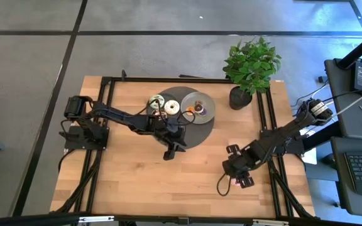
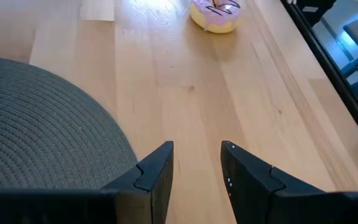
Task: Pick & Place donuts
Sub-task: Put the big purple donut on the black plate
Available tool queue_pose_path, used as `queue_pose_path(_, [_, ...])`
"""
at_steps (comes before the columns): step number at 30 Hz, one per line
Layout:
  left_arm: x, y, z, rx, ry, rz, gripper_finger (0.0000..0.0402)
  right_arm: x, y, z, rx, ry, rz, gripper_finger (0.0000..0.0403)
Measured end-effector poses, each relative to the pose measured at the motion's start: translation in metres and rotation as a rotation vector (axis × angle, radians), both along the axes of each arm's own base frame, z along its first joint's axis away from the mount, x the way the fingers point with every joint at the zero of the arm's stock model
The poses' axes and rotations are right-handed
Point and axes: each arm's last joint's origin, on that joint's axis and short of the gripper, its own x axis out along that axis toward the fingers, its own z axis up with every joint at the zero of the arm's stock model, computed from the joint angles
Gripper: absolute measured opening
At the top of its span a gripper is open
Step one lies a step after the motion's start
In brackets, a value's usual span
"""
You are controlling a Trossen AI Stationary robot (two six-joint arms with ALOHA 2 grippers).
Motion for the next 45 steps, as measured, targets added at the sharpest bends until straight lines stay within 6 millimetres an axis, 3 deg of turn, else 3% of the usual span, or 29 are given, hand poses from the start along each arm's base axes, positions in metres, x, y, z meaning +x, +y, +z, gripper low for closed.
queue_pose_path(12, [0.0, 0.0, 0.0, 0.0, 0.001, 0.003, 0.013, -0.011, 0.017, -0.002, -0.117, -0.077, 0.039, 0.0174])
queue_pose_path(29, [0.0, 0.001, 0.0, 0.016, 0.001, 0.023, 0.013, -0.002, 0.026, -0.047, -0.249, 0.106, 0.035, 0.0174])
queue_pose_path(40, [0.0, 0.001, 0.0, 0.017, 0.001, 0.023, 0.013, 0.001, 0.029, -0.062, -0.239, 0.174, 0.035, 0.0172])
queue_pose_path(45, [0.0, 0.001, 0.0, 0.017, 0.001, 0.023, 0.013, 0.002, 0.03, -0.065, -0.24, 0.181, 0.035, 0.0145])
